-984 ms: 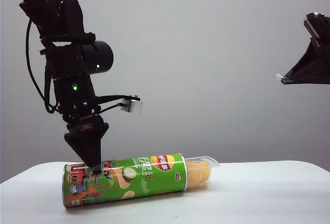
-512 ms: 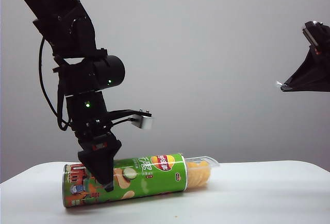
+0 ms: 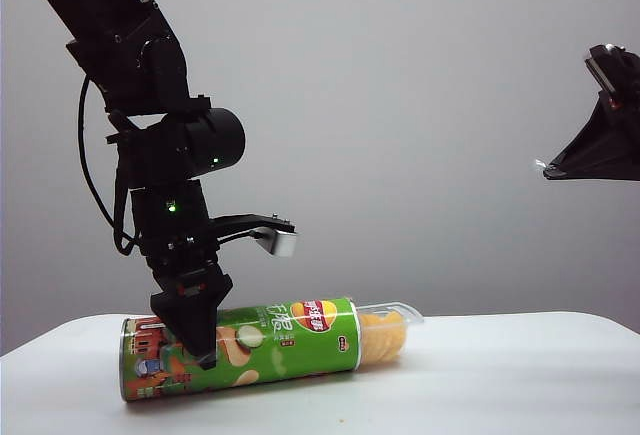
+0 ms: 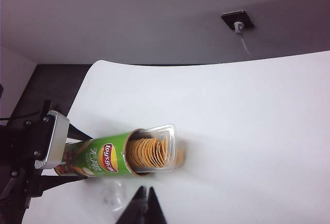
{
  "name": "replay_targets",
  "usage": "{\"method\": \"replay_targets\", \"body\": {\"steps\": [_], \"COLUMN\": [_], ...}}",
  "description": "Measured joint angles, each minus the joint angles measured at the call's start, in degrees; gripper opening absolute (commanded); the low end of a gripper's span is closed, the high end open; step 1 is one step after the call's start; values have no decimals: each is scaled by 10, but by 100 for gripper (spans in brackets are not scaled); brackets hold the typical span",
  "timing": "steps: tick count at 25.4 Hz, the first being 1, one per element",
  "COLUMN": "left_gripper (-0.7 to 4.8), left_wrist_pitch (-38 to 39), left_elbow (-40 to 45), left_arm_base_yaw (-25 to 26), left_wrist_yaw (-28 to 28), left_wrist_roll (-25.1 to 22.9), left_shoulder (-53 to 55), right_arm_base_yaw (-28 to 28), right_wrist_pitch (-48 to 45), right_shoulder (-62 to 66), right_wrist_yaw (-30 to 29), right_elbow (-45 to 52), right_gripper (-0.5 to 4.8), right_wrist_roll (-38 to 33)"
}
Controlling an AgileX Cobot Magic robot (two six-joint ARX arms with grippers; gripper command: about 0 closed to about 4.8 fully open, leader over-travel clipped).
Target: Pick up the green tub of chips from the desk, push the transparent container that's holding the chips and has slipped out back in, and finally put the chips back on the desk.
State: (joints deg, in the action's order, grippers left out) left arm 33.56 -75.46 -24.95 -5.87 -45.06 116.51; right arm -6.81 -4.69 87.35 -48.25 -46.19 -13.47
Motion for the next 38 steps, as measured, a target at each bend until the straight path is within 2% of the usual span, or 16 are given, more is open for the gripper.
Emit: {"method": "replay_targets", "body": {"steps": [16,28,32,38], "left_gripper": [362,368,454,451], "left_wrist_pitch": [2,3,6,5], "left_elbow": [0,0,0,0], "left_arm_base_yaw": [0,0,0,0], "left_wrist_yaw": [17,20,20,20], "left_wrist_roll": [-19,-18,-16,-14], "left_shoulder": [-53,-10,5,5], "right_arm_base_yaw": [0,0,0,0], "right_wrist_pitch": [-24,-23,-23,-23], "right_shoulder": [1,1,1,1], "right_wrist_yaw": [0,-3,-4,-4], "right_elbow": [0,0,0,-1], "right_gripper": [-3,-3,-3,-3], "right_wrist_roll": [-34,-34,-34,-34]}}
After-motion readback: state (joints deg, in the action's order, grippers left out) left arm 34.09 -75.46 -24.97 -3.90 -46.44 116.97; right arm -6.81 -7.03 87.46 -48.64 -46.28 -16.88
